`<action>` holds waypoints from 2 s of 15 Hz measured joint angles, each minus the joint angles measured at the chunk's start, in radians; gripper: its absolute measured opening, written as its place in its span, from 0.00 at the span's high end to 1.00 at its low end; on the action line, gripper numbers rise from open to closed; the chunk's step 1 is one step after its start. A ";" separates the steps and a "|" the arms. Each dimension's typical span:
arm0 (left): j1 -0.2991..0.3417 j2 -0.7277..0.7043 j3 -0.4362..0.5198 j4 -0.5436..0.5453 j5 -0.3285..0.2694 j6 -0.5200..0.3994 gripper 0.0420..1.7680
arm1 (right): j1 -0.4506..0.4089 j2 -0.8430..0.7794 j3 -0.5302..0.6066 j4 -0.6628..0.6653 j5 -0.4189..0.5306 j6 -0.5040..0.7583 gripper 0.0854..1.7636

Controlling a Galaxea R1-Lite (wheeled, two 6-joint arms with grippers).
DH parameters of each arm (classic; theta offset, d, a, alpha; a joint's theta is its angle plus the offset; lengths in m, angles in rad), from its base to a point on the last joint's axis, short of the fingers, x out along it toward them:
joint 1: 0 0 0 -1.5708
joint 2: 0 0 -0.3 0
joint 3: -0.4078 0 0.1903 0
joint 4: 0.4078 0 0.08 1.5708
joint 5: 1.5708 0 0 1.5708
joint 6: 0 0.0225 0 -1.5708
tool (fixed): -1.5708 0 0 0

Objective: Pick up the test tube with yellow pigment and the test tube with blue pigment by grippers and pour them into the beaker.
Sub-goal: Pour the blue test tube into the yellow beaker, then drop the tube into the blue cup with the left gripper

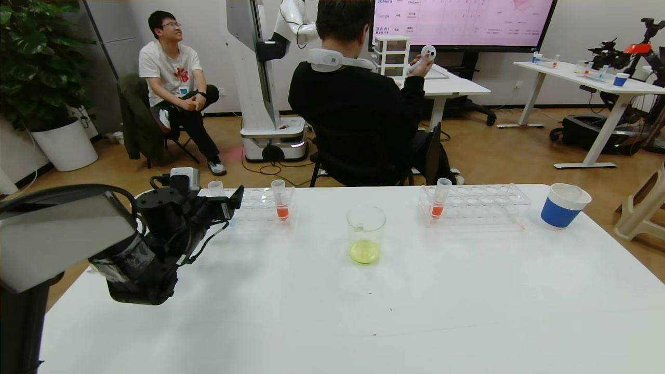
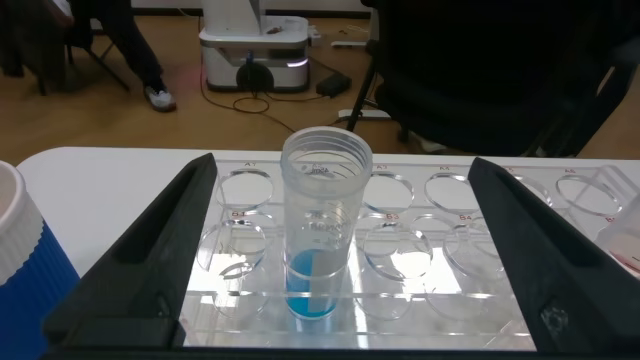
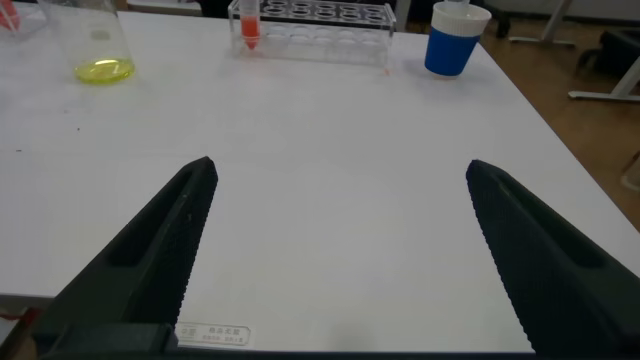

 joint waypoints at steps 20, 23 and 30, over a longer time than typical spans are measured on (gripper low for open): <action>-0.023 -0.177 -0.104 0.334 0.042 0.003 0.73 | 0.000 0.000 0.000 0.000 0.000 0.000 0.02; -0.027 -0.234 -0.118 0.375 0.041 0.003 0.73 | 0.000 0.000 0.000 0.000 0.000 0.000 0.02; -0.118 -0.323 -0.164 0.433 -0.140 0.067 0.73 | 0.000 0.000 0.000 0.000 0.000 0.000 0.02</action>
